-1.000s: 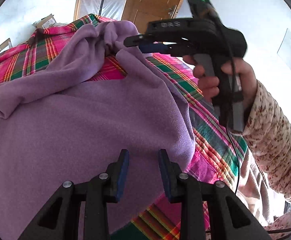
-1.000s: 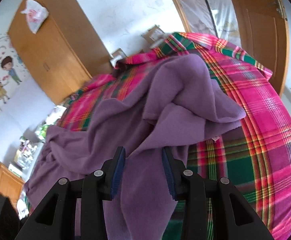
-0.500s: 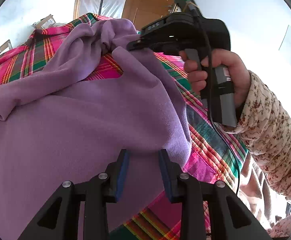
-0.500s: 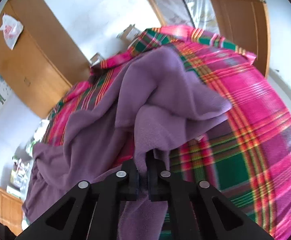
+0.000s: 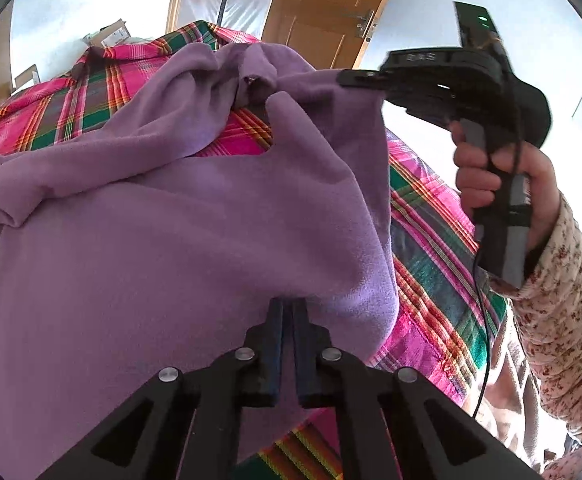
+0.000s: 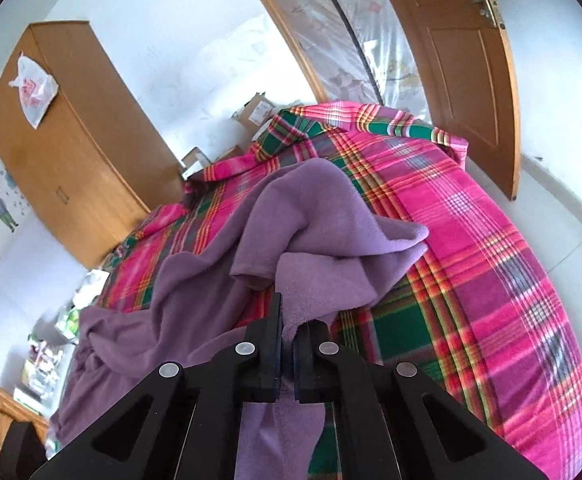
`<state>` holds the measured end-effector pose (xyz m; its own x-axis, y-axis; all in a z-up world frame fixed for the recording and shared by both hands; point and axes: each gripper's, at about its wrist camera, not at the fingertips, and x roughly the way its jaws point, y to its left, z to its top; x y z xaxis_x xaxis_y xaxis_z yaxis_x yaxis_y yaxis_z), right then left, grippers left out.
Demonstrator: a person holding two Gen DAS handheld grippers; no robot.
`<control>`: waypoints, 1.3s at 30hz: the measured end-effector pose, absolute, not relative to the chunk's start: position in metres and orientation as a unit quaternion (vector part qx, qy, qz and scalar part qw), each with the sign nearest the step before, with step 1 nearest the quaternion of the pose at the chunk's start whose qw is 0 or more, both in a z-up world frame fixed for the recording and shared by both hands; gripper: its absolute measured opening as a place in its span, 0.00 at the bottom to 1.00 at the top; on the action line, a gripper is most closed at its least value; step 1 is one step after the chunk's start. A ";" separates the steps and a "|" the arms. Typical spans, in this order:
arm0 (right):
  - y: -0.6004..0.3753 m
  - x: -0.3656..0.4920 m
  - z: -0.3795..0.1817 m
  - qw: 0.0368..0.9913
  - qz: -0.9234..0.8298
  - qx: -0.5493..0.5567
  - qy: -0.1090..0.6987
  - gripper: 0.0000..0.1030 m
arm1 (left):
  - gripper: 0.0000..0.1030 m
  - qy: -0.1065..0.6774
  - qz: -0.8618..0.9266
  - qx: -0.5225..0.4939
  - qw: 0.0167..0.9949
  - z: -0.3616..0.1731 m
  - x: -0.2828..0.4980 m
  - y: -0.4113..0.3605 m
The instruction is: Fold clothes
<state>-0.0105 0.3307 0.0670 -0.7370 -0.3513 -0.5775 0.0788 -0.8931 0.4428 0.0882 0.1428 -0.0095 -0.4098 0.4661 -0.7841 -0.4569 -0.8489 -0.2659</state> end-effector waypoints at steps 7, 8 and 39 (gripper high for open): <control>0.347 0.013 0.080 0.102 -0.925 0.308 -0.199 0.04 | 0.04 -0.013 0.838 -0.474 0.270 -0.010 0.082 0.146; 0.350 0.016 0.082 0.098 -0.927 0.303 -0.199 0.04 | 0.04 -0.012 0.838 -0.474 0.270 -0.009 0.081 0.148; 0.410 0.112 0.040 -0.014 -0.925 0.319 -0.207 0.04 | 0.05 0.001 0.831 -0.490 0.264 0.022 0.117 0.124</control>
